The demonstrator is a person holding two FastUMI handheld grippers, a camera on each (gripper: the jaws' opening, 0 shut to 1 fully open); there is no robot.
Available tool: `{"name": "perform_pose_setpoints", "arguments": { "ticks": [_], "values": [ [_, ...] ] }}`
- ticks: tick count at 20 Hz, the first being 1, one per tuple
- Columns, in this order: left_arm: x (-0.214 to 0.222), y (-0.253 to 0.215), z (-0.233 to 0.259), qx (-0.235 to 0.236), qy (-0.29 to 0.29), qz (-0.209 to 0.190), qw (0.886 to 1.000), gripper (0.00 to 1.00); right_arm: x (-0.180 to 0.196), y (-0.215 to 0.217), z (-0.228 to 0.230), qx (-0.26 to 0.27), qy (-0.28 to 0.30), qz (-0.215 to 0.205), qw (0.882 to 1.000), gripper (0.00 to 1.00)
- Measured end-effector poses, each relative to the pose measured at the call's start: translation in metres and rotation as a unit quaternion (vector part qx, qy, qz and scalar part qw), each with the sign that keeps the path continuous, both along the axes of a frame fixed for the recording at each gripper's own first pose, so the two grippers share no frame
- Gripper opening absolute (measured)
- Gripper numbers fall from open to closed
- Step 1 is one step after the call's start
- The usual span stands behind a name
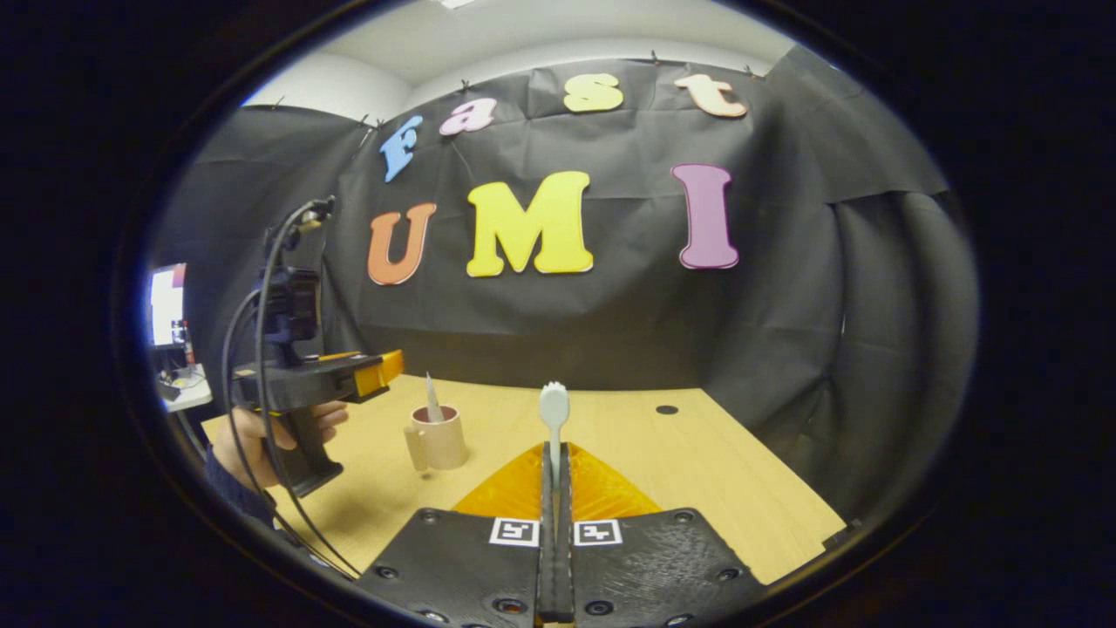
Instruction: Put the toothbrush and toothpaste on the desktop into the cup, then pick up the cup and place it on the coaster on the desktop.
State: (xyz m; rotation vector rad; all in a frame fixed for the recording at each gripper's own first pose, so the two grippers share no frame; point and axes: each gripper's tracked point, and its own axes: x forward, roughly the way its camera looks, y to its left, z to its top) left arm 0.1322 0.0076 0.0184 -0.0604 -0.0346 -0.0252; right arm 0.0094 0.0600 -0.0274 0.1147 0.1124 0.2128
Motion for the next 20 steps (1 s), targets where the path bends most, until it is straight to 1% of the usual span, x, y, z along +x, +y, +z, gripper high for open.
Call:
{"name": "perform_pose_setpoints", "arguments": {
  "ticks": [2, 3, 5, 7, 9, 10, 12, 13, 16, 17, 18, 20],
  "values": [
    [-0.014, 0.011, -0.007, 0.009, 0.007, 0.009, 1.0, 0.88, 0.009, 0.018, 0.008, 0.005, 0.009, 0.014, 1.0, 0.0],
    [-0.021, 0.012, -0.009, 0.009, 0.01, 0.005, 1.0, 0.88, 0.012, 0.026, 0.016, 0.003, 0.005, 0.019, 1.0, 0.0],
    [-0.033, 0.017, -0.012, 0.013, 0.024, -0.004, 1.0, 0.88, 0.023, 0.04, 0.037, -0.004, -0.012, 0.017, 1.0, 0.0],
    [-0.043, 0.031, -0.012, 0.017, 0.043, 0.005, 0.999, 0.88, 0.035, 0.06, 0.057, -0.007, -0.023, 0.02, 0.999, 0.0],
    [-0.052, 0.047, -0.005, 0.006, 0.044, 0.016, 0.999, 0.88, 0.044, 0.083, 0.078, 0.007, -0.032, 0.027, 0.999, 0.02],
    [-0.053, 0.053, -0.002, -0.002, 0.039, 0.015, 0.999, 0.88, 0.051, 0.099, 0.09, 0.014, -0.039, 0.034, 0.999, 0.0],
    [-0.053, 0.071, 0.002, -0.029, 0.035, 0.021, 0.999, 0.88, 0.07, 0.119, 0.11, 0.019, -0.054, 0.028, 0.998, 0.0],
    [-0.052, 0.079, 0.001, -0.039, 0.034, 0.022, 0.998, 0.88, 0.079, 0.131, 0.115, 0.022, -0.058, 0.028, 0.998, 0.0],
    [-0.05, 0.103, -0.003, -0.05, 0.039, 0.034, 0.997, 0.88, 0.108, 0.174, 0.116, 0.03, -0.04, 0.042, 0.998, 0.0],
    [-0.051, 0.107, -0.005, -0.053, 0.042, 0.033, 0.997, 0.89, 0.118, 0.184, 0.116, 0.028, -0.037, 0.036, 0.998, 0.0],
    [-0.053, 0.112, -0.005, -0.055, 0.047, 0.036, 0.997, 0.92, 0.126, 0.192, 0.114, 0.025, -0.034, 0.03, 0.999, 0.0],
    [-0.054, 0.124, -0.003, -0.054, 0.042, 0.045, 0.997, 0.92, 0.136, 0.216, 0.113, 0.021, -0.032, 0.034, 0.999, 0.0]
  ]
}}
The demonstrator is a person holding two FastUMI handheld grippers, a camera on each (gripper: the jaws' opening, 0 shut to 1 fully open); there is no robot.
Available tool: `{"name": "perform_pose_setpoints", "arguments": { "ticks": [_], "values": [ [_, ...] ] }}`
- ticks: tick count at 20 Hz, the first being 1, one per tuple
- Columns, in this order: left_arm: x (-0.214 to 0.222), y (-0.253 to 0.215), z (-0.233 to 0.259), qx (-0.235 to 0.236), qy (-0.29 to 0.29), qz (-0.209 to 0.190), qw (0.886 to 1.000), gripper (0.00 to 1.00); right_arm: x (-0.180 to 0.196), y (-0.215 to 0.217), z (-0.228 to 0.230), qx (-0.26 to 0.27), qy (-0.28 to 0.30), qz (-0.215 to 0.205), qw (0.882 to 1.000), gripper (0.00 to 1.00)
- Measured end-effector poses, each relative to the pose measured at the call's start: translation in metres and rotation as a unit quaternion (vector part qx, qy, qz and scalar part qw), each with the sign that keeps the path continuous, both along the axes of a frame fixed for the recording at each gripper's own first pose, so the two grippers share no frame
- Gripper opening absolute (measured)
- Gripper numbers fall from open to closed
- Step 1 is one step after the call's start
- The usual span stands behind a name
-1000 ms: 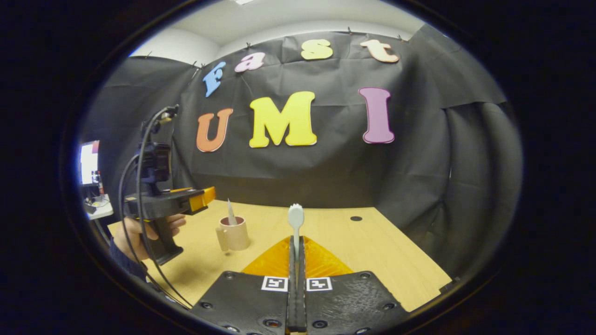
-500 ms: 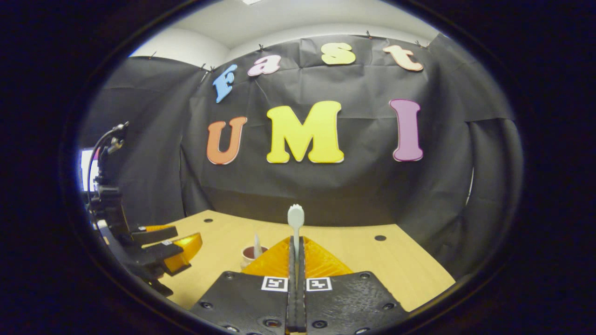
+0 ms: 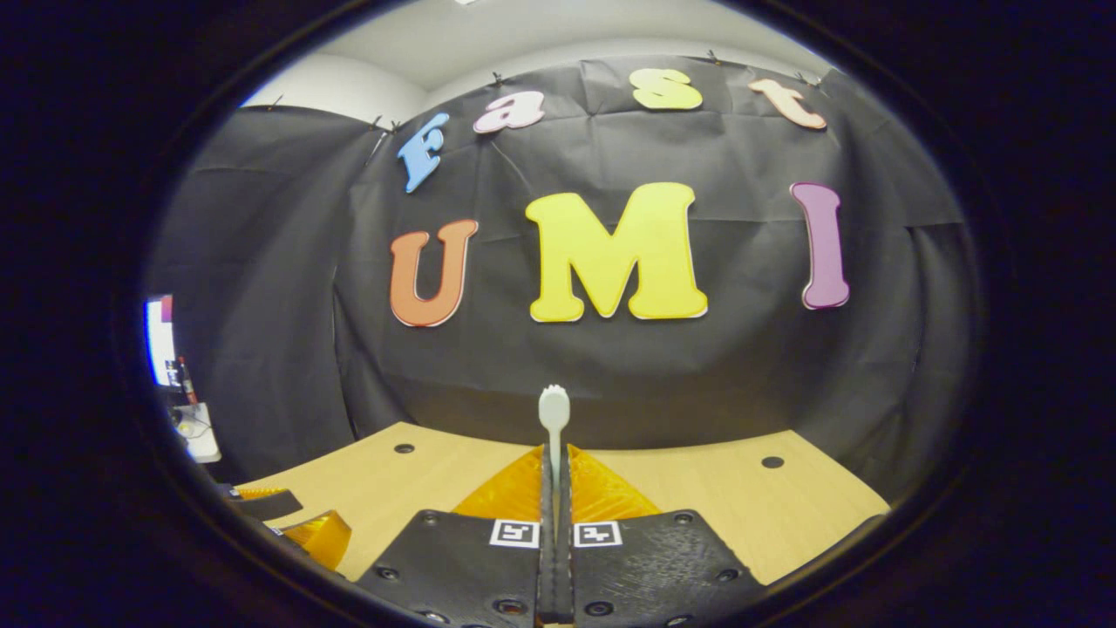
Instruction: Put the toothbrush and toothpaste on the desktop into the cup, then pick up the cup and place it on the coaster on the desktop.
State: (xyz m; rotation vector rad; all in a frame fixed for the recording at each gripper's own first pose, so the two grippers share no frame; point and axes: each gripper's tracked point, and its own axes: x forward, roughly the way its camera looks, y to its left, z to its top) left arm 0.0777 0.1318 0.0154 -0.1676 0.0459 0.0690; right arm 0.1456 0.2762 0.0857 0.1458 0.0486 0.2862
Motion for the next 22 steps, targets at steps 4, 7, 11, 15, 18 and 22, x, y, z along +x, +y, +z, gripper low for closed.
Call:
{"name": "perform_pose_setpoints", "arguments": {
  "ticks": [4, 7, 11, 15, 18, 22],
  "values": [
    [0.002, 0.0, 0.002, -0.004, -0.01, -0.013, 1.0, 0.92, 0.015, 0.036, -0.005, -0.006, -0.004, 0.01, 1.0, 0.0],
    [0.003, 0.001, 0.001, -0.005, -0.009, -0.015, 1.0, 0.92, 0.032, 0.046, -0.019, -0.02, -0.001, -0.001, 1.0, 0.0],
    [0.001, -0.006, 0.006, -0.002, -0.02, -0.028, 0.999, 0.92, 0.046, 0.046, -0.038, -0.015, 0.018, -0.004, 1.0, 0.0],
    [0.004, -0.004, 0.002, -0.002, -0.016, -0.027, 1.0, 0.92, 0.045, 0.05, -0.047, -0.004, 0.034, 0.02, 0.999, 0.35],
    [0.005, -0.005, 0.0, -0.001, -0.012, -0.027, 1.0, 0.92, 0.045, 0.04, -0.042, 0.004, 0.023, 0.012, 1.0, 0.76],
    [0.006, -0.011, -0.002, -0.006, -0.008, -0.034, 0.999, 0.92, 0.043, 0.025, -0.042, -0.006, 0.023, -0.005, 1.0, 0.95]
  ]
}}
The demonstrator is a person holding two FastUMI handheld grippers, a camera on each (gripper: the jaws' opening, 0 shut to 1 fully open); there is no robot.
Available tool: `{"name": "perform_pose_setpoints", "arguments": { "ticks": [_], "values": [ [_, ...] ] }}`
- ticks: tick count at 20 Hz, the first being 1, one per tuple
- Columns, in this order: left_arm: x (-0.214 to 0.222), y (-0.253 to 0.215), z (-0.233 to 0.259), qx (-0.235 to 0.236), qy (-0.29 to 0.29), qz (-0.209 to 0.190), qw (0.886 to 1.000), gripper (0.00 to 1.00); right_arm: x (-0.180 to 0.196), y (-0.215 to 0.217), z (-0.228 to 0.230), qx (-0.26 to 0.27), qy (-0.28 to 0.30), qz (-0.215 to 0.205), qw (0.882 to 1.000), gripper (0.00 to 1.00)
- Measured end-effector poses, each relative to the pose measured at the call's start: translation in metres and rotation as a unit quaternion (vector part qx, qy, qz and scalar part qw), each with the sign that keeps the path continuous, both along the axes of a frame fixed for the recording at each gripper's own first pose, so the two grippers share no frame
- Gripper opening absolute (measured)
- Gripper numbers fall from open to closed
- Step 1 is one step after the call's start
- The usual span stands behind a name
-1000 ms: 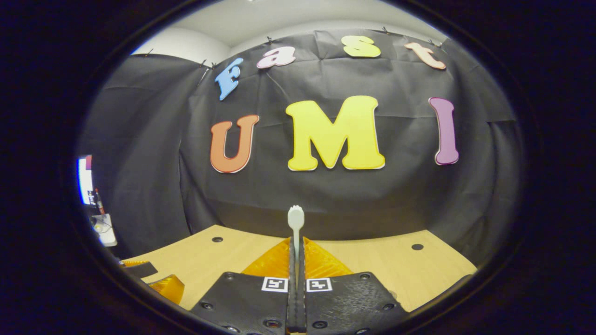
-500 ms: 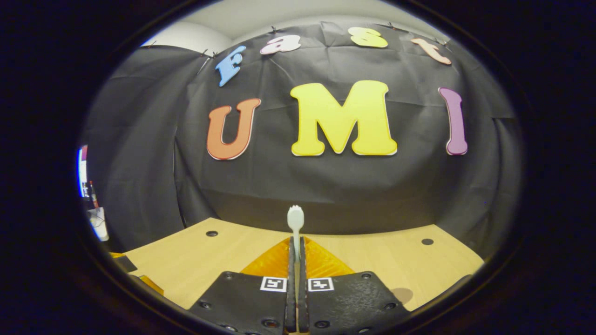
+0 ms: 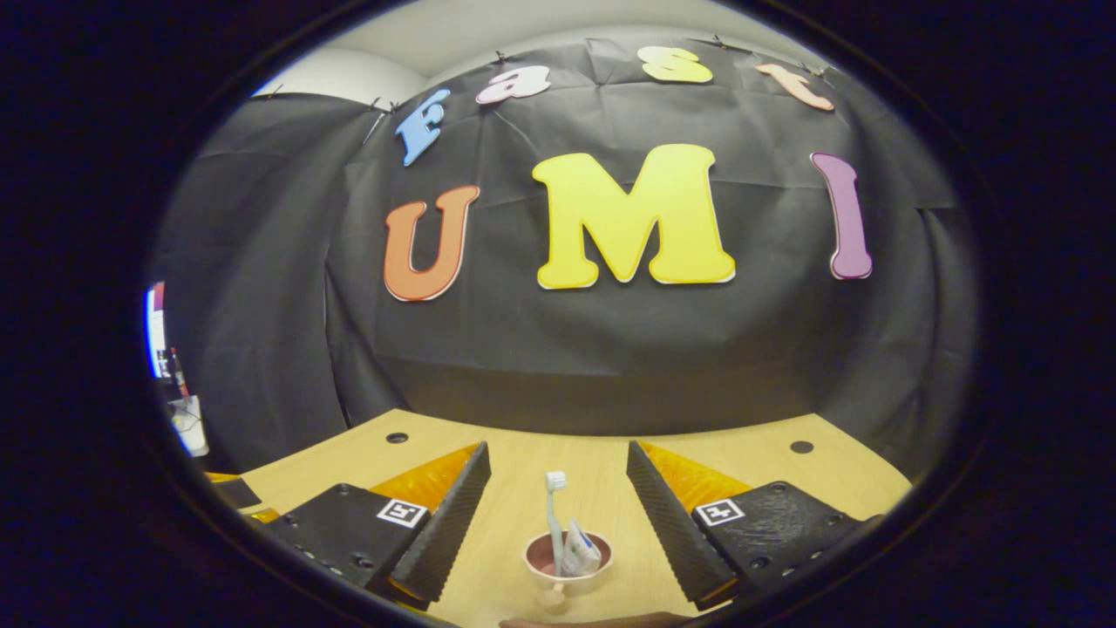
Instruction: Put the toothbrush and toothpaste on the desktop into the cup, then pick up the cup and place it on the coaster on the desktop.
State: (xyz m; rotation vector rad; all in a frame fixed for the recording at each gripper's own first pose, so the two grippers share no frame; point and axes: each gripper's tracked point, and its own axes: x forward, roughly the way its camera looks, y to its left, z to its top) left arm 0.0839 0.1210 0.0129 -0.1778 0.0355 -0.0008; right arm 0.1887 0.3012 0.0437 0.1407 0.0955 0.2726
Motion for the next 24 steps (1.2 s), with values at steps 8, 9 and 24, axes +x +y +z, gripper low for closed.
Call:
{"name": "perform_pose_setpoints", "arguments": {
  "ticks": [8, 9, 24],
  "values": [
    [0.008, -0.029, -0.011, 0.016, 0.011, -0.024, 1.0, 0.92, -0.036, -0.055, 0.016, -0.016, -0.032, -0.007, 0.999, 0.96],
    [0.009, -0.036, -0.012, 0.023, 0.014, -0.026, 0.999, 0.92, -0.042, -0.067, 0.021, -0.014, -0.041, -0.012, 0.999, 0.96],
    [0.017, -0.153, -0.073, 0.103, 0.112, -0.072, 0.986, 0.92, -0.139, -0.287, 0.004, -0.029, -0.08, -0.084, 0.993, 0.96]
  ]
}}
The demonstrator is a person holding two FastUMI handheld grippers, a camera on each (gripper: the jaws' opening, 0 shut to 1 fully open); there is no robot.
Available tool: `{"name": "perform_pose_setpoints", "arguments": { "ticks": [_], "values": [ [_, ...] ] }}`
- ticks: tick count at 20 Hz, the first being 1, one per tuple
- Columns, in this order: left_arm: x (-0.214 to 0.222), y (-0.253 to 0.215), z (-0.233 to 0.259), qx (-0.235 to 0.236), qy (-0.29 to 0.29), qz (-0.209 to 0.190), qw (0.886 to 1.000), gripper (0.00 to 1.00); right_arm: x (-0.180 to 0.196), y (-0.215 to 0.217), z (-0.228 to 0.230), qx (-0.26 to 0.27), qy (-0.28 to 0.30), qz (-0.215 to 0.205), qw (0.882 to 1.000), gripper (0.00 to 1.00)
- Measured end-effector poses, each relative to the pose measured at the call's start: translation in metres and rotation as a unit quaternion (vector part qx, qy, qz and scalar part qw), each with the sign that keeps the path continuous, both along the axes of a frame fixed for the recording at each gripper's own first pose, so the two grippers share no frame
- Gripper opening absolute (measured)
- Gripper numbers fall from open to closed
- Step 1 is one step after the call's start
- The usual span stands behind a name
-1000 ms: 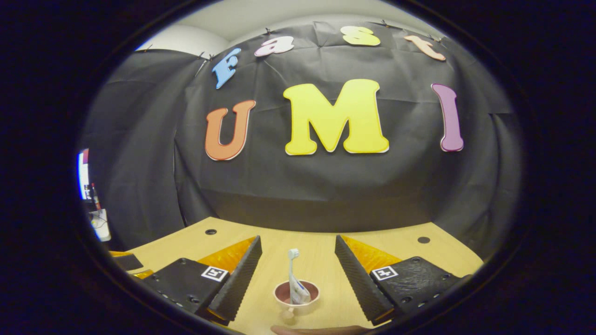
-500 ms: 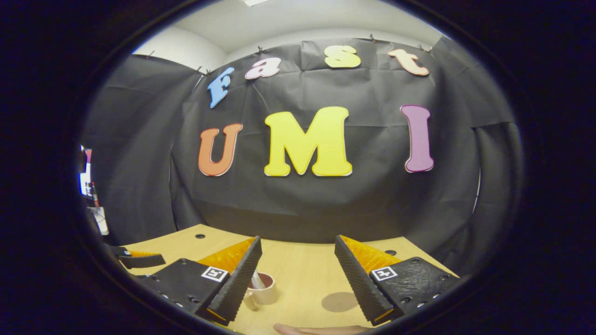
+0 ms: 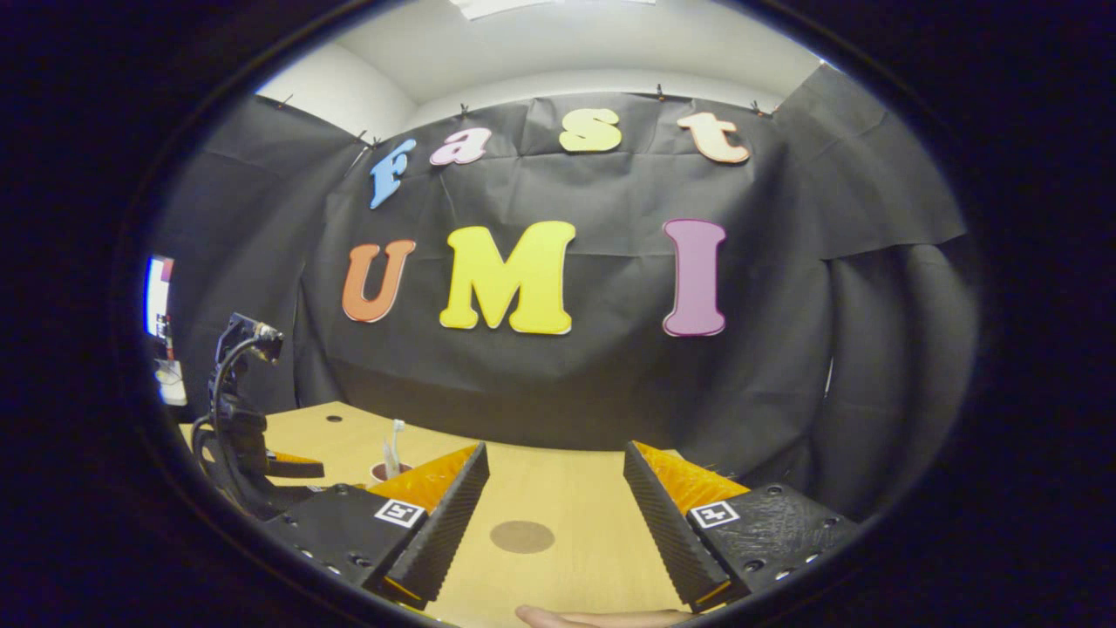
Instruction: Put the toothbrush and toothpaste on the desktop into the cup, then pick up the cup and place it on the coaster on the desktop.
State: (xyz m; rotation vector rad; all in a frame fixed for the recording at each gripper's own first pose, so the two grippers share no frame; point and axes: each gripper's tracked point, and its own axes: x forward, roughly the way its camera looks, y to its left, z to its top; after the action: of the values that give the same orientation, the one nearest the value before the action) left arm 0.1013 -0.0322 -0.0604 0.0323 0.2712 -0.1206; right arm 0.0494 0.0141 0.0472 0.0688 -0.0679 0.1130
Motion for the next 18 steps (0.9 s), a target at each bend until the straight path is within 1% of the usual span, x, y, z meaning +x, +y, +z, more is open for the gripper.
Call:
{"name": "perform_pose_setpoints", "arguments": {
  "ticks": [1, 2, 4, 5, 6, 7, 8, 9, 10, 11, 12, 13, 14, 15, 16, 18],
  "values": [
    [-0.001, -0.001, 0.002, 0.004, 0.003, 0.004, 1.0, 0.92, -0.004, -0.01, -0.003, 0.001, 0.0, -0.004, 1.0, 0.94],
    [0.001, -0.003, 0.005, 0.013, 0.008, 0.008, 1.0, 0.92, -0.008, -0.016, -0.007, 0.002, -0.001, -0.004, 1.0, 0.96],
    [0.008, -0.001, 0.009, 0.04, 0.031, 0.011, 0.999, 0.91, -0.013, -0.028, -0.012, -0.005, -0.004, -0.006, 1.0, 0.94],
    [0.01, -0.003, 0.012, 0.052, 0.044, 0.008, 0.998, 1.0, -0.014, -0.034, -0.014, -0.012, -0.007, -0.012, 1.0, 0.94],
    [0.015, -0.003, 0.018, 0.06, 0.056, 0.009, 0.997, 0.91, -0.015, -0.042, -0.013, -0.012, -0.013, -0.018, 1.0, 0.94],
    [0.02, -0.001, 0.021, 0.059, 0.077, 0.01, 0.995, 0.91, -0.017, -0.049, -0.014, -0.012, -0.016, -0.022, 1.0, 0.94],
    [0.024, -0.003, 0.022, 0.048, 0.103, 0.008, 0.994, 0.88, -0.019, -0.054, -0.015, -0.007, -0.019, -0.024, 1.0, 0.96],
    [0.029, -0.005, 0.023, 0.035, 0.129, 0.008, 0.991, 0.88, -0.02, -0.057, -0.016, 0.001, -0.018, -0.022, 1.0, 0.94],
    [0.035, -0.008, 0.022, 0.026, 0.156, 0.006, 0.987, 0.88, -0.02, -0.059, -0.02, 0.008, -0.014, -0.02, 1.0, 0.96],
    [0.042, -0.011, 0.02, 0.023, 0.183, 0.004, 0.983, 0.88, -0.02, -0.061, -0.02, 0.013, -0.013, -0.018, 1.0, 0.96],
    [0.048, -0.011, 0.013, 0.031, 0.213, 0.003, 0.977, 0.88, -0.02, -0.063, -0.02, 0.012, -0.015, -0.017, 1.0, 0.96],
    [0.051, -0.011, 0.003, 0.046, 0.248, -0.002, 0.968, 0.89, -0.019, -0.066, -0.02, 0.006, -0.019, -0.022, 1.0, 0.96],
    [0.05, -0.015, -0.009, 0.058, 0.284, -0.015, 0.957, 0.89, -0.017, -0.073, -0.021, -0.002, -0.023, -0.032, 0.999, 0.94],
    [0.053, -0.013, -0.02, 0.068, 0.306, -0.011, 0.95, 0.89, -0.016, -0.08, -0.021, -0.008, -0.027, -0.042, 0.999, 0.96],
    [0.055, -0.009, -0.028, 0.08, 0.324, 0.003, 0.943, 0.89, -0.015, -0.084, -0.019, -0.01, -0.031, -0.047, 0.998, 0.96],
    [0.06, -0.012, -0.046, 0.08, 0.352, 0.003, 0.933, 0.89, -0.014, -0.088, -0.018, 0.004, -0.035, -0.046, 0.998, 0.96]
  ]
}}
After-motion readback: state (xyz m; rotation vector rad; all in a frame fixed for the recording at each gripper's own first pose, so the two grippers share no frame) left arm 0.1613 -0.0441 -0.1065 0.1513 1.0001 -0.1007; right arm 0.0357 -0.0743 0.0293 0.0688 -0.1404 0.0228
